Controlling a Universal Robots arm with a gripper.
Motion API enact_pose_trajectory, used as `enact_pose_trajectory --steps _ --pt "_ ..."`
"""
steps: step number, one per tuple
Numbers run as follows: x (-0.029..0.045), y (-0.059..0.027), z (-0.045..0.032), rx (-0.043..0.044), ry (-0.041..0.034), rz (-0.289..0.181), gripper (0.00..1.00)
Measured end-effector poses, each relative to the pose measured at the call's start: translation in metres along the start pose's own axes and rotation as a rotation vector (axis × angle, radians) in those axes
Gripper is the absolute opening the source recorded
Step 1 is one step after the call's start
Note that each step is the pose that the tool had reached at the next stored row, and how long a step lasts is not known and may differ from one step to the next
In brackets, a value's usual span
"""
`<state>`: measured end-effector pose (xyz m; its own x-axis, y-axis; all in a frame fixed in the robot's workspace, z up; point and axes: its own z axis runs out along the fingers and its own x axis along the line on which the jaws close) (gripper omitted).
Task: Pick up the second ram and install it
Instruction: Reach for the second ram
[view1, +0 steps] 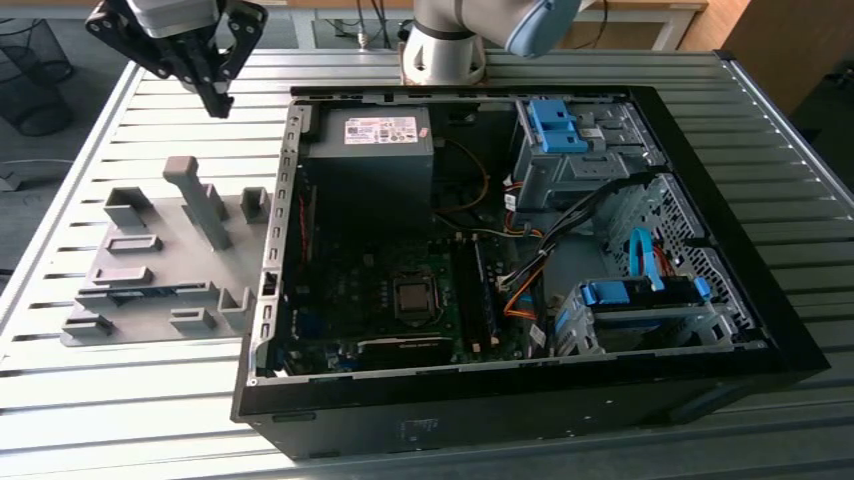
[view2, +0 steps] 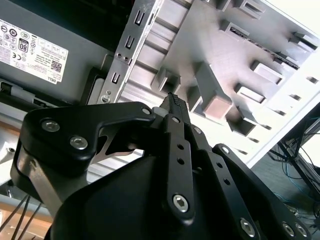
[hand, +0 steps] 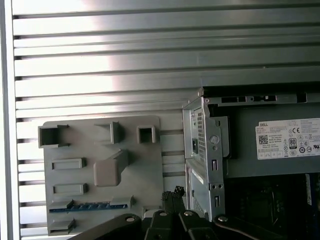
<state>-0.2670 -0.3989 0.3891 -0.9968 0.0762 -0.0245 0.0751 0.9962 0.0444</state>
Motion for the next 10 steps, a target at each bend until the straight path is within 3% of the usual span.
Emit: enact_pose_trajectory --steps 10 --pt "0.0149 -0.0011 -0.0002 0.0001 0.0 0.0 0.1"
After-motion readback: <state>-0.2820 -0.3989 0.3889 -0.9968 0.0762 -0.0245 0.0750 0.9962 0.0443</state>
